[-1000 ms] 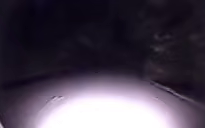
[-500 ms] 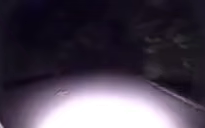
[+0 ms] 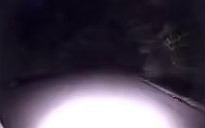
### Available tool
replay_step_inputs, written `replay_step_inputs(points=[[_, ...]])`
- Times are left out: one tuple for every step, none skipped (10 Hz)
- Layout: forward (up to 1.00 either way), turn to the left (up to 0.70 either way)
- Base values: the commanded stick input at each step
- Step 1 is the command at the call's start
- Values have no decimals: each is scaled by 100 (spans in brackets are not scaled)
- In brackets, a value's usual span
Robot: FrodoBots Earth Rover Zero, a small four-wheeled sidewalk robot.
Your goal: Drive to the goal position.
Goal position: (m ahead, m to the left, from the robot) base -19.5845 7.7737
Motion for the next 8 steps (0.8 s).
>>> replay_step_inputs(points=[[-100,0],[-100,0],[-100,0],[-100,0],[-100,0],[-100,0],[-100,0],[-100,0]])
